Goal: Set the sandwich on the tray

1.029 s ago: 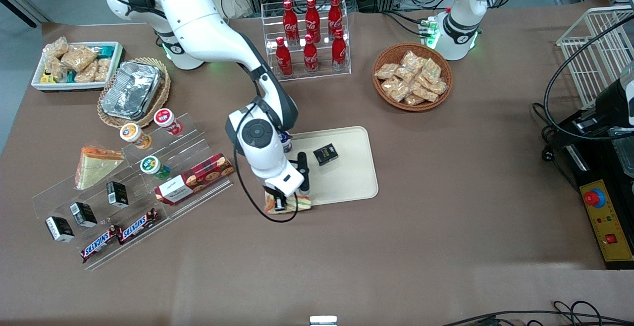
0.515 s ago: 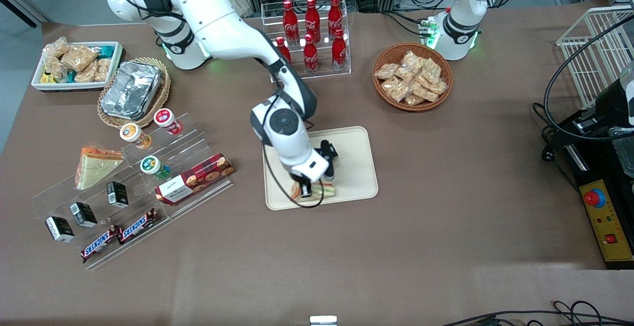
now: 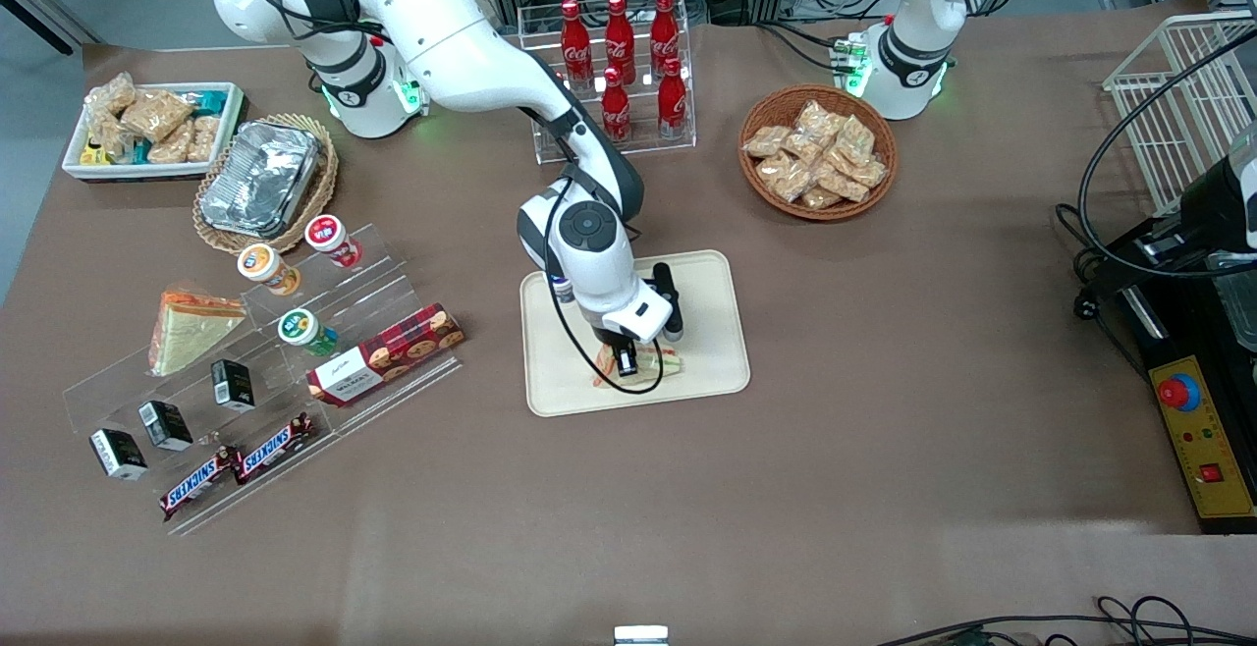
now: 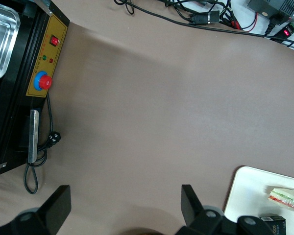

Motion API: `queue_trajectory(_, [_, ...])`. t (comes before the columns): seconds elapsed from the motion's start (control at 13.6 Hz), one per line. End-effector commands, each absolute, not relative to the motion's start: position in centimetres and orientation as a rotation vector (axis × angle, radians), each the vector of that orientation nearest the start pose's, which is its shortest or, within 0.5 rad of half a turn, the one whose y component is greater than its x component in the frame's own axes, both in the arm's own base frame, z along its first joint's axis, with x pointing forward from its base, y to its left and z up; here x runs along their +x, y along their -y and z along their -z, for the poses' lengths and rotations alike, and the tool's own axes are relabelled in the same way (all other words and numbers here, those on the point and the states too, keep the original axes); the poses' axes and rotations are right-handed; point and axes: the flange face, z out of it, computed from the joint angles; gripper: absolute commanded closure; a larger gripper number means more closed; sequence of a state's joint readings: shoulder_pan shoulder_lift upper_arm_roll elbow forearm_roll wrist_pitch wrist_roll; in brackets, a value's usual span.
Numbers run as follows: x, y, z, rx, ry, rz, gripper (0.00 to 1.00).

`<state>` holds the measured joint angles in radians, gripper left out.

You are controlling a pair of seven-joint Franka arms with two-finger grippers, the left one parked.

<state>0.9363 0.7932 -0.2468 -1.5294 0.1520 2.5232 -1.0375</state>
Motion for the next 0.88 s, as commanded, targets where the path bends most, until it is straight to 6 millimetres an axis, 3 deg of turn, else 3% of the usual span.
queue_trajectory(0.0, [54.9,-49.4,-23.2,2.046,-2.225,-0.386,0.00])
queue_trajectory(0.22, [55.1,-49.3,-25.9,2.249,-2.065,-0.439,0.00])
queue_trajectory(0.44, [54.8,-48.2,-31.1,2.448,-1.898,-0.419,0.01])
queue_trajectory(0.66, [56.5,-42.9,-37.5,2.650,-1.640,-0.272,0.01])
queue_trajectory(0.81, [58.2,-37.2,-41.9,2.751,-1.446,-0.181,0.01])
